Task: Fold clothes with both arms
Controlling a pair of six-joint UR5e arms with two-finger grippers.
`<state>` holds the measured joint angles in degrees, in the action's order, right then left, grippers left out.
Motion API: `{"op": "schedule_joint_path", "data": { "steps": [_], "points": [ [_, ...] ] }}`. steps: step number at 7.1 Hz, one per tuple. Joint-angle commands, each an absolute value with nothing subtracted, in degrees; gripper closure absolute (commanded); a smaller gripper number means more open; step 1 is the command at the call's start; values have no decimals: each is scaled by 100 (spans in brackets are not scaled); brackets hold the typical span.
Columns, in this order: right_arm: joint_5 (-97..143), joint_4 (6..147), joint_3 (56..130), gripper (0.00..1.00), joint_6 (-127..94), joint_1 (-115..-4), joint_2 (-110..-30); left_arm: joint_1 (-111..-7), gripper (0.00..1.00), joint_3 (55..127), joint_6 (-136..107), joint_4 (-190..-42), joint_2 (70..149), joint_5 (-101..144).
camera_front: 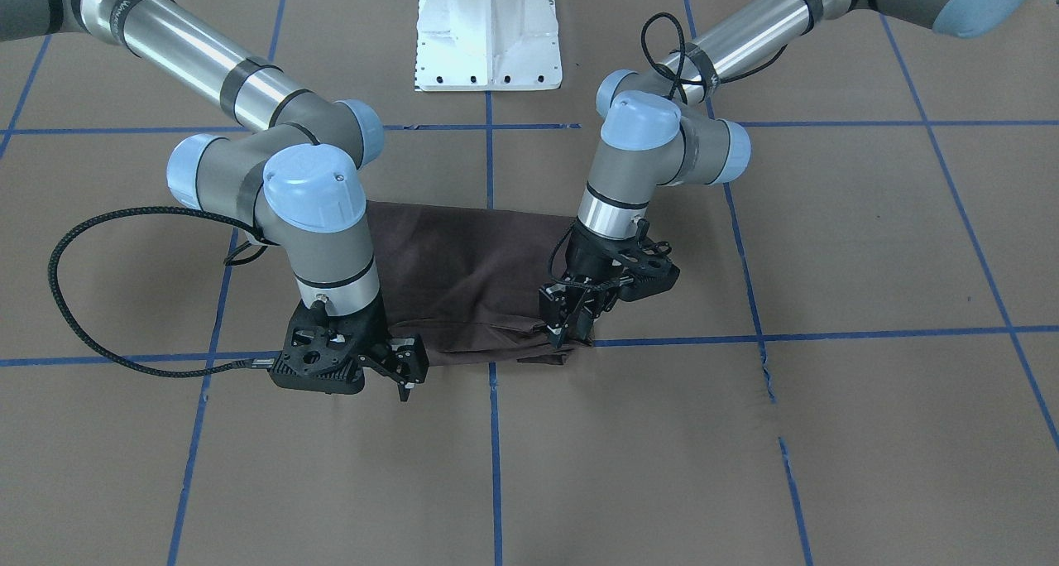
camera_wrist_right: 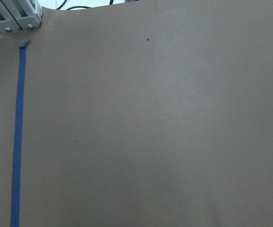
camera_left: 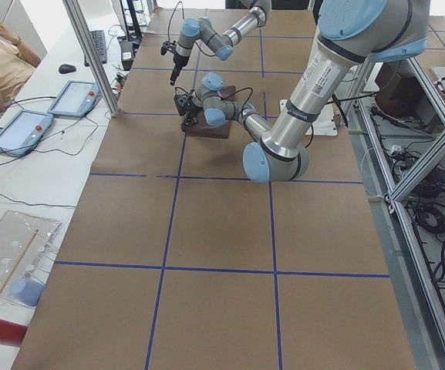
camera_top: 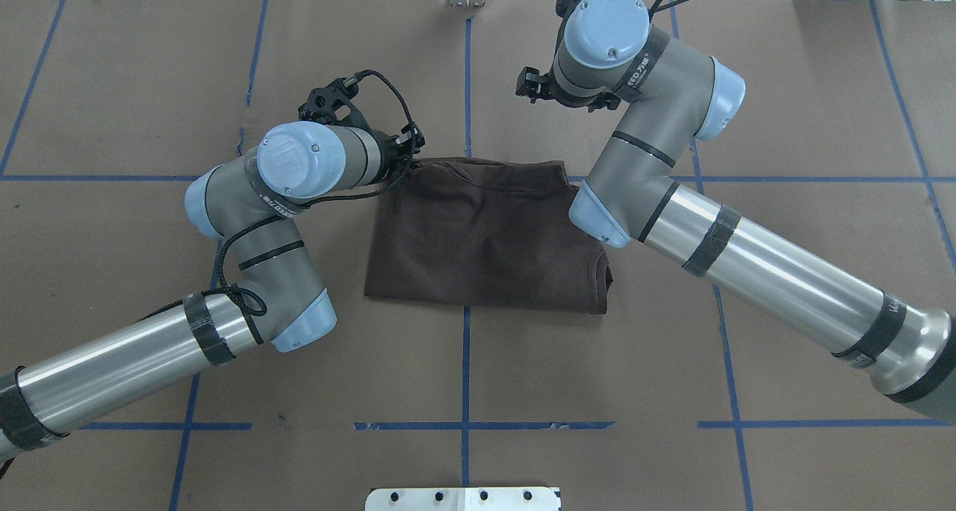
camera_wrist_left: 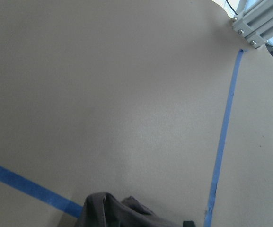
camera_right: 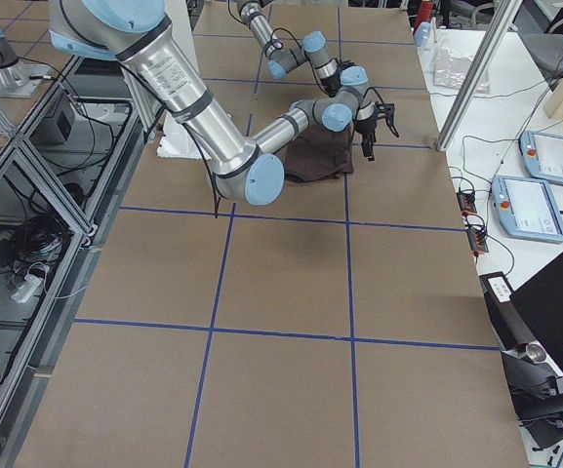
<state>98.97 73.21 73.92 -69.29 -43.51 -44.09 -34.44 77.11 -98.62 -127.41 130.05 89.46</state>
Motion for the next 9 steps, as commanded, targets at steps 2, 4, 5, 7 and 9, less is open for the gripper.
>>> {"op": "schedule_joint_path", "data": {
  "steps": [2,4,5,7,9],
  "points": [
    [9888,7321,7392,0,-6926,-4351,-4438,-3428,45,7655,-9782,-12525,13034,9322],
    [9888,7313,7392,0,-6934,-4351,-4473,-3410,43,7655,-9624,-12516,13051,9343],
    [9879,7313,7392,0,-6935,-4351,-4474,-3410,51,7664,-9607,-12516,13060,9343],
    [9879,7313,7392,0,-6926,-4351,-4482,-3410,100,7673,-9606,-12524,13017,9308],
    [9879,7313,7392,0,-6935,-4351,-4474,-3445,100,7647,-9162,-12507,12999,9072]
  ]
}}
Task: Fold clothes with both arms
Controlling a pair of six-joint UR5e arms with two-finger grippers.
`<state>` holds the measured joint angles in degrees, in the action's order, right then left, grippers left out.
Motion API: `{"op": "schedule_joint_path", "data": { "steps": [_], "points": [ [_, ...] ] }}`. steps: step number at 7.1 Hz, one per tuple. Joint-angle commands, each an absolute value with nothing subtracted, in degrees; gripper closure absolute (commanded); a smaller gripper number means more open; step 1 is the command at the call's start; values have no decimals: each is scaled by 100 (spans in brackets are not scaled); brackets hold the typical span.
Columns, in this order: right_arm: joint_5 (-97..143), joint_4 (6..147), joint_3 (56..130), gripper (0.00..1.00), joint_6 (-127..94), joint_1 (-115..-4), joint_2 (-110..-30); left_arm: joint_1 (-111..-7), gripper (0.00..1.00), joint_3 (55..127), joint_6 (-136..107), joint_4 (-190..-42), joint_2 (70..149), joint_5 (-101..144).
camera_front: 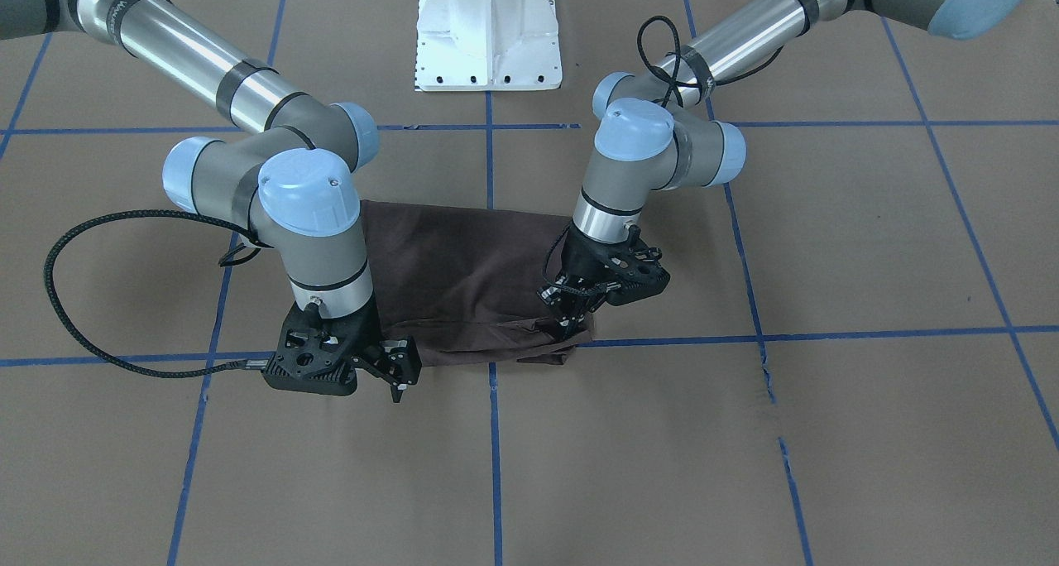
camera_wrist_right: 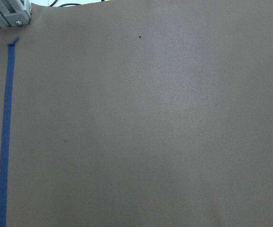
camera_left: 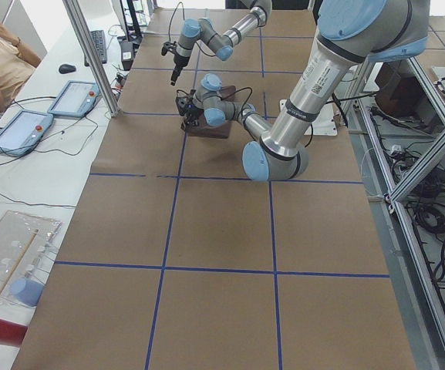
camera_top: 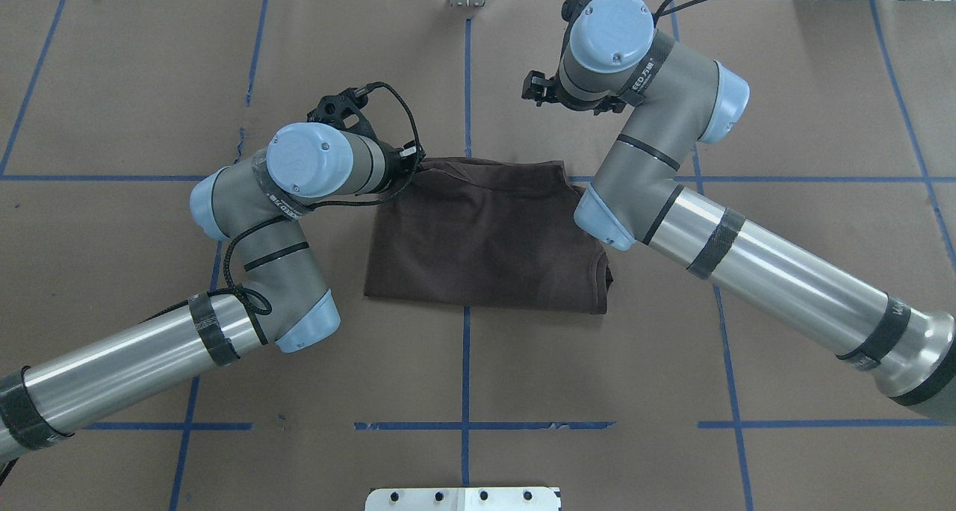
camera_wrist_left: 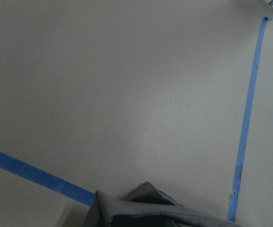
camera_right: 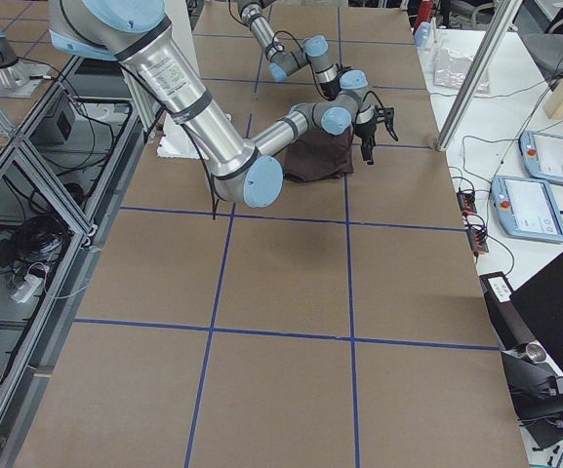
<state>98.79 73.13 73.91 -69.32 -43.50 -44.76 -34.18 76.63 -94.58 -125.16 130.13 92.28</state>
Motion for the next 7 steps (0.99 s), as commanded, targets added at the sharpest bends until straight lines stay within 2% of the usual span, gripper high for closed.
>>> {"op": "schedule_joint_path", "data": {
  "steps": [1,6,7],
  "points": [
    [9879,7313,7392,0,-6935,-4351,-4474,-3541,100,7638,-9071,-12507,12999,9036],
    [9888,7304,7392,0,-6935,-4351,-4474,-4016,100,7145,-8360,-12621,12999,9035],
    [9888,7295,7392,0,-6935,-4351,-4474,-4112,1,7215,-7967,-12612,13034,9166]
  ]
}}
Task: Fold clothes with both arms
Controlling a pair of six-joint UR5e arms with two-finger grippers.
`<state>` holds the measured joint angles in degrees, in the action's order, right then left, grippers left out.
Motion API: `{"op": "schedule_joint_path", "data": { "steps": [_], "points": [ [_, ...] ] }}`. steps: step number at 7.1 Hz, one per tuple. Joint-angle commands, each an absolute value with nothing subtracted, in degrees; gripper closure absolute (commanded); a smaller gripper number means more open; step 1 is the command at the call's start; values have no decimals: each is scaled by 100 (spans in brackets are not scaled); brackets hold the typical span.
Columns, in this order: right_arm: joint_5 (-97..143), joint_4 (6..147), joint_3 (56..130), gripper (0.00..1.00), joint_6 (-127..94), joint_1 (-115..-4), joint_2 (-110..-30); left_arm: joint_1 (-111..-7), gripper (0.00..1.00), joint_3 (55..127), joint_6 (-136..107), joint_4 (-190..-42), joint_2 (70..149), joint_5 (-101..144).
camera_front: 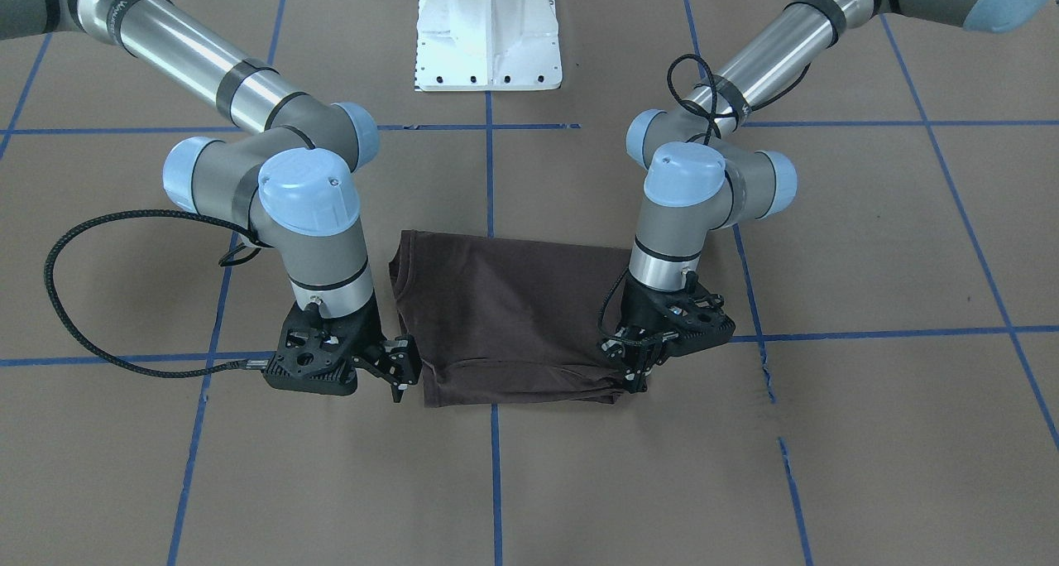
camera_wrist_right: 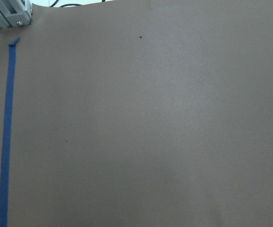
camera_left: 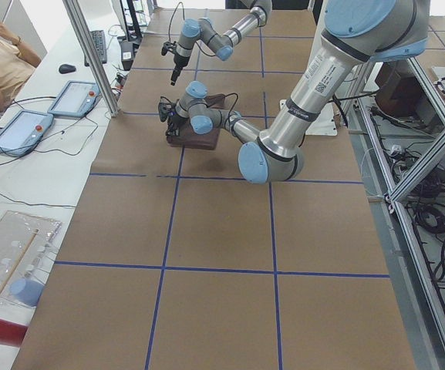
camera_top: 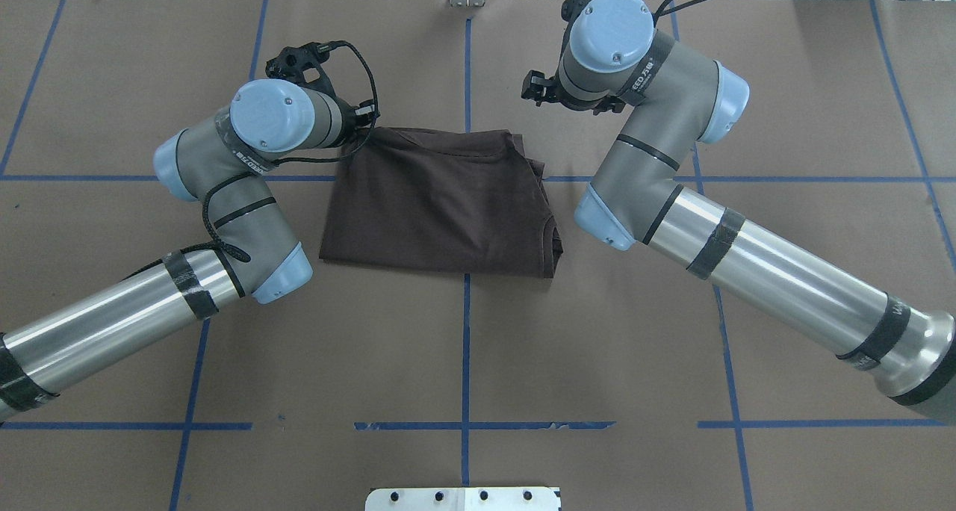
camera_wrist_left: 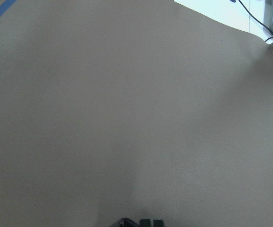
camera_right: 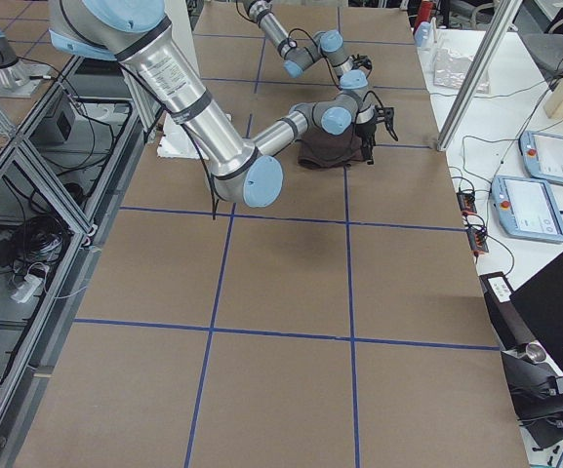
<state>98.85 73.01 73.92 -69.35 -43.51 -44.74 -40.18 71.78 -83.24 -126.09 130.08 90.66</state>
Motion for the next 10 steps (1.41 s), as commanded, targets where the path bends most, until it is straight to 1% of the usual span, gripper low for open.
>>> {"op": "schedule_joint_path", "data": {
  "steps": [1,3,5,7,9,10],
  "points": [
    [9888,7295,7392,0,-6935,-4351,-4474,-4279,0,7529,-7632,-12578,12991,9550],
    [9888,7304,7400,0,-6935,-4359,-4474,-4254,0,7733,-7393,-12534,12885,9835],
    [9888,7304,7400,0,-6935,-4359,-4474,-3651,0,7682,-7391,-12524,12876,9756],
    [9888,7304,7400,0,-6934,-4359,-4474,-3682,0,7288,-7357,-12524,12928,9389],
    [9888,7304,7392,0,-6926,-4359,-4482,-3884,0,7146,-7252,-12542,13025,9369],
    [9888,7295,7392,0,-6926,-4359,-4474,-3954,0,6806,-7207,-12551,13121,9360]
  ]
}}
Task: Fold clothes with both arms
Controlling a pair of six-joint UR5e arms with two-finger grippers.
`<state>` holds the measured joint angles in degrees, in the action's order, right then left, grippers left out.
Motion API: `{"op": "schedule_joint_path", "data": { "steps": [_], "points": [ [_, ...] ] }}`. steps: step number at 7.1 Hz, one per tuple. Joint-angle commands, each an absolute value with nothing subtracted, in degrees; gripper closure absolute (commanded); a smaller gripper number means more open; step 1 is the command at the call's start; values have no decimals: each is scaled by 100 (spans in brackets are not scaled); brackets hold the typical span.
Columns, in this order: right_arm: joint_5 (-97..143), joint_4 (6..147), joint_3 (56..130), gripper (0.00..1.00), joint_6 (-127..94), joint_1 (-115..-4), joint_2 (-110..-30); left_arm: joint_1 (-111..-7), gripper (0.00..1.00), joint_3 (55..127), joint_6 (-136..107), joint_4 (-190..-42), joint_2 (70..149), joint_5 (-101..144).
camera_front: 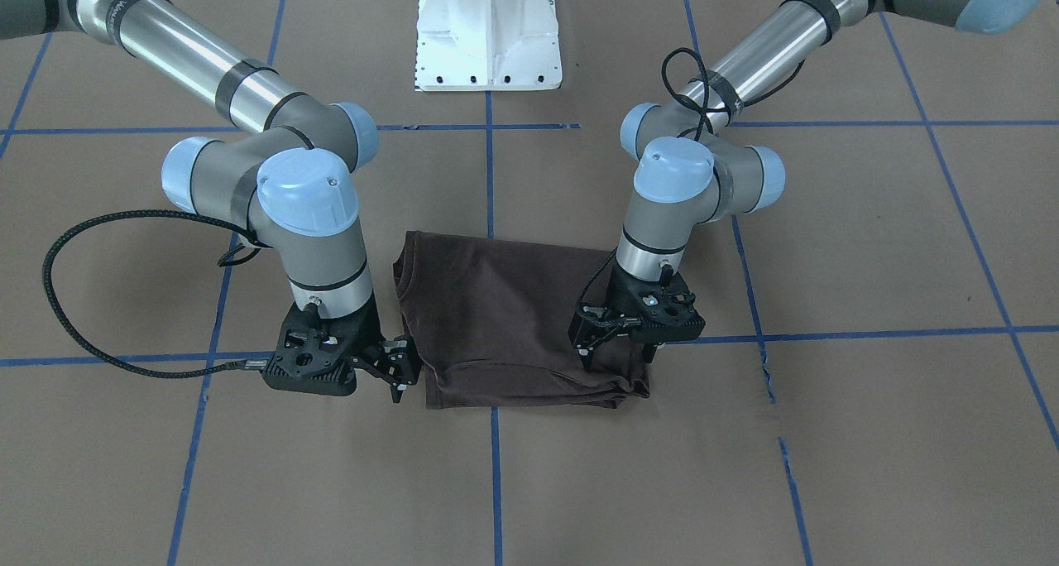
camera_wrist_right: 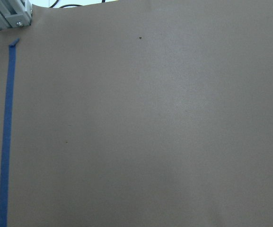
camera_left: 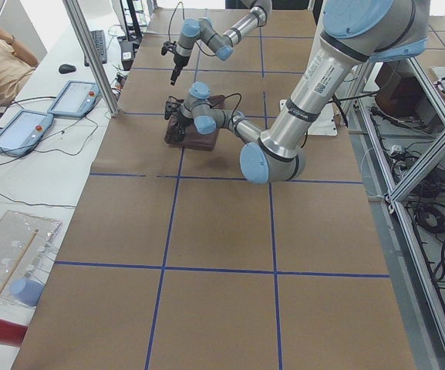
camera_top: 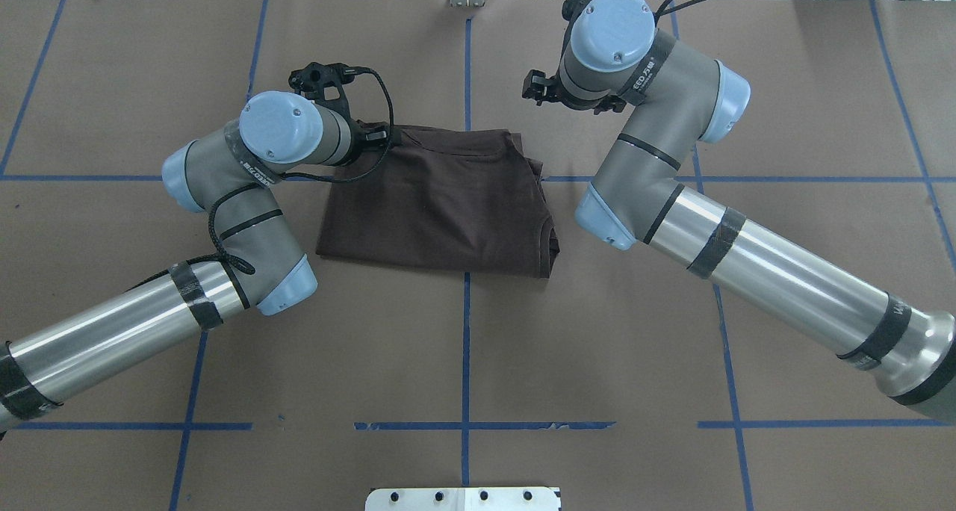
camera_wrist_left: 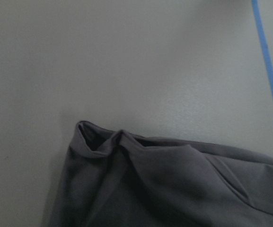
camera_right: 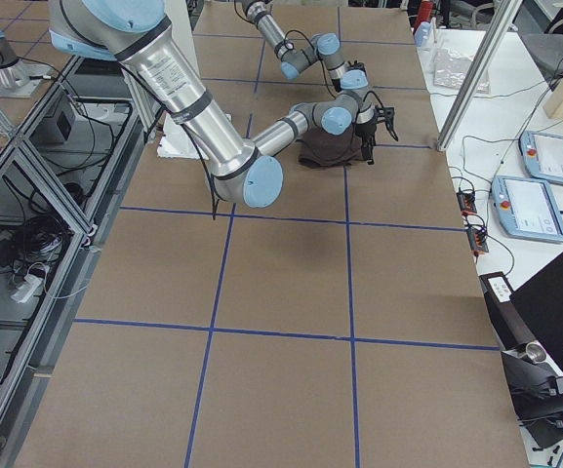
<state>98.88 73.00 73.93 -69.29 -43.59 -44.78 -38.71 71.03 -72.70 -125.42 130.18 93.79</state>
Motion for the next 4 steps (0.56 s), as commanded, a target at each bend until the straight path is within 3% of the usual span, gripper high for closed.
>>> {"op": "schedule_joint_path", "data": {
  "steps": [1,4],
  "points": [
    [9888,7295,7392,0,-6934,-4359,-4482,-4086,0,6681,-6929,-12542,13122,9360],
    [9914,7295,7409,0,-6935,-4359,-4500,-4419,0,6469,-6479,-12568,13131,9184]
  ]
}}
